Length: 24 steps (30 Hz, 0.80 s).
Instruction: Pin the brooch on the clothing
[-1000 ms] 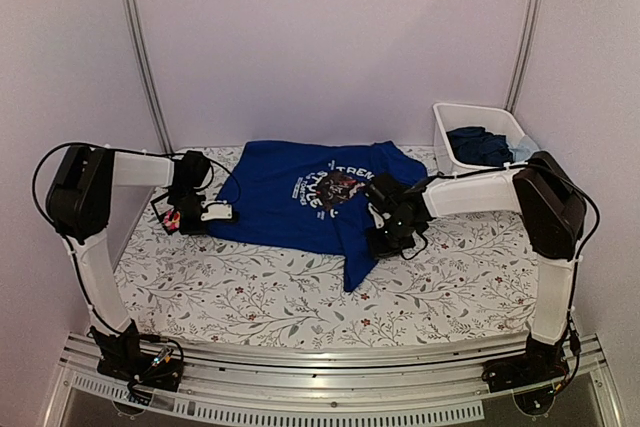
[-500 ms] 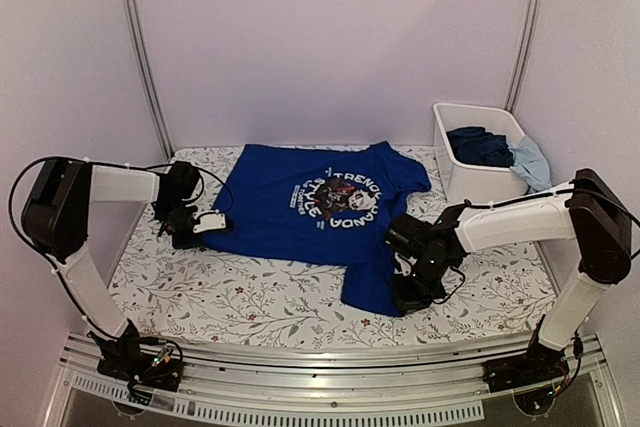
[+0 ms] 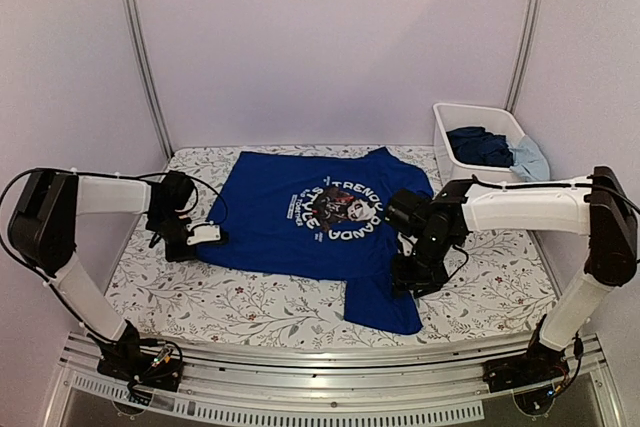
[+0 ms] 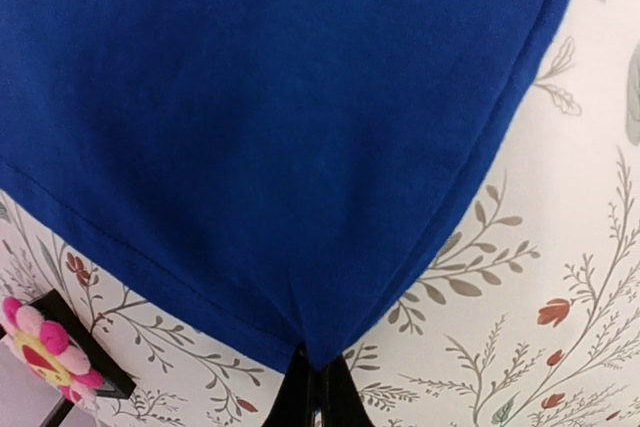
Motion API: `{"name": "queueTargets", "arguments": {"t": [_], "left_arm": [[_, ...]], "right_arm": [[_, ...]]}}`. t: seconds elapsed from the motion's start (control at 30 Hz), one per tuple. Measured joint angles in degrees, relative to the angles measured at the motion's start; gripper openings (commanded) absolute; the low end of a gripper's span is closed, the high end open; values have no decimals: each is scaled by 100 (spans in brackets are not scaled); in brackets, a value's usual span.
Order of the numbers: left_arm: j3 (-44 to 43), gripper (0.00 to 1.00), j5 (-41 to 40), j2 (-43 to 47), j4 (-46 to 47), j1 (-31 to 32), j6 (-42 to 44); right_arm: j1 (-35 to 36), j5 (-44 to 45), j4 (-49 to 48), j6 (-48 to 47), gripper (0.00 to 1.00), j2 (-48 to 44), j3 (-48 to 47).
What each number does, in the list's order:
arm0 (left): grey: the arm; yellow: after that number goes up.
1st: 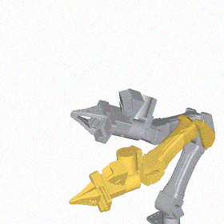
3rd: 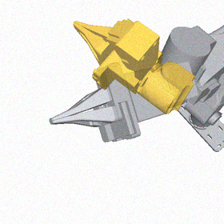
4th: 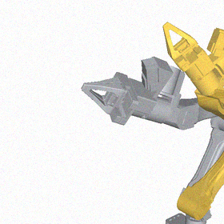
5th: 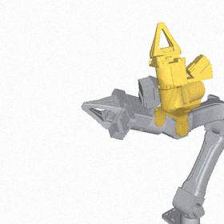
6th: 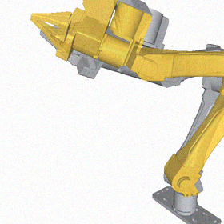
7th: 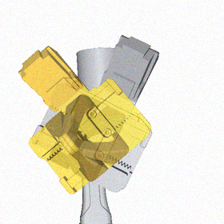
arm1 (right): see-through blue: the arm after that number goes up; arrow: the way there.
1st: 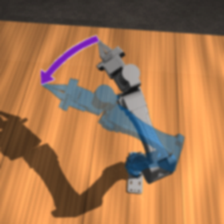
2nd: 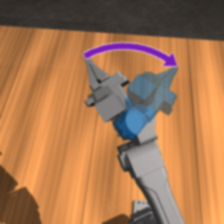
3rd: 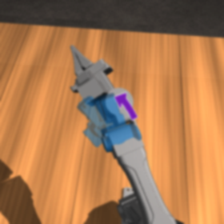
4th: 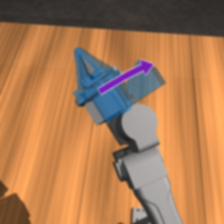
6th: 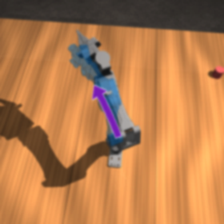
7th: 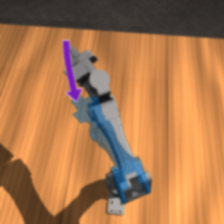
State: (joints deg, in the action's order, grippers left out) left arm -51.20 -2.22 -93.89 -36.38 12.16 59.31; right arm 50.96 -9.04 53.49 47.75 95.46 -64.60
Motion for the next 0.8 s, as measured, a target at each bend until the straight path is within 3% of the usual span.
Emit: {"name": "queueTargets", "arguments": {"t": [0.07,0.23,0.27,0.37,0.57,0.6,0.67,0.73,0.8], "left_arm": [[48,0,15,66,-11,9,-4],[94,0,20,208,-46,13,-31],[101,0,20,240,-39,15,-52],[151,0,35,407,-22,17,-114],[286,1,177,752,-105,28,-240],[317,12,179,750,-153,44,-240],[393,50,177,726,-295,116,-249],[496,67,118,667,-435,262,-236],[581,73,33,588,-509,422,-234]], "right_arm": [[-2,291,-136,-197,63,155,-236],[-68,984,-485,-566,46,612,-391],[-103,1005,-557,-632,40,662,-363],[-216,1010,-785,-756,2,728,-85],[-267,748,-1023,-621,0,393,566],[-267,669,-1040,-557,0,240,688],[-267,483,-1056,-431,0,-170,911],[-280,306,-1115,-330,0,-564,1047],[-315,98,-1204,-232,0,-986,1119]]}}
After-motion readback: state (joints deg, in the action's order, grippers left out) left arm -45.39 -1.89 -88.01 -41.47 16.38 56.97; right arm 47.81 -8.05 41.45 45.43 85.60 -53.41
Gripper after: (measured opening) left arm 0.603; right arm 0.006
